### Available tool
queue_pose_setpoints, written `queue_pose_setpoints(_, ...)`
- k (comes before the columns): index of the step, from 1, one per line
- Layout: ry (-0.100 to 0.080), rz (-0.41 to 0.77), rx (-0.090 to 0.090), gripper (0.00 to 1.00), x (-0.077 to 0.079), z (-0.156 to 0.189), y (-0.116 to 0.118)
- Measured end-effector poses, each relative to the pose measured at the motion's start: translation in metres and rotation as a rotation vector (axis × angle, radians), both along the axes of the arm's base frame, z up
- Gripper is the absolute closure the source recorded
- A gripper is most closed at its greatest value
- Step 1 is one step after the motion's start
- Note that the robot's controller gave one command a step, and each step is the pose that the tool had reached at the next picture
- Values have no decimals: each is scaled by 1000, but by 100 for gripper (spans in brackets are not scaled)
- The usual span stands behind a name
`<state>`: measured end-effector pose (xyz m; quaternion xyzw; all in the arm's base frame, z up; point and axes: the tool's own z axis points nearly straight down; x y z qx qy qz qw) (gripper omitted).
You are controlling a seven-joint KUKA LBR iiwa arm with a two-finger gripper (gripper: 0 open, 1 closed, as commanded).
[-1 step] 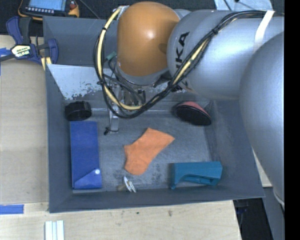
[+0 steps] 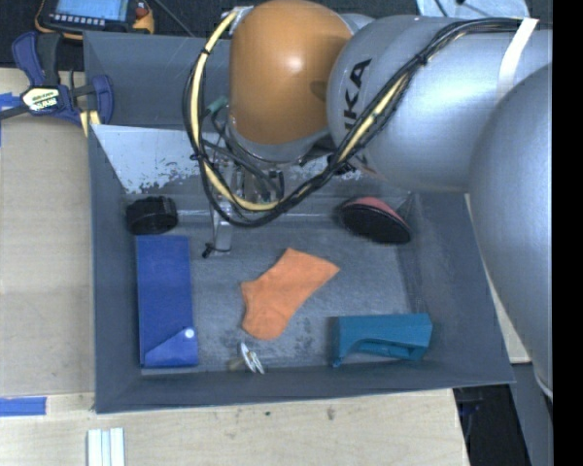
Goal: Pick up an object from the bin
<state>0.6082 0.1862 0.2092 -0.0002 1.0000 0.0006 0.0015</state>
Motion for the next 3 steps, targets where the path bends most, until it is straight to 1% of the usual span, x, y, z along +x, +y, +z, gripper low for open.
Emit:
queue_pose_setpoints(1,-2,6,1,0,-8,-42,-42)
queue_pose_setpoints(2,7,-18,-4,0,-17,-61,-64)
queue_pose_setpoints(3,-2,61,1,0,-50,-65,-93)
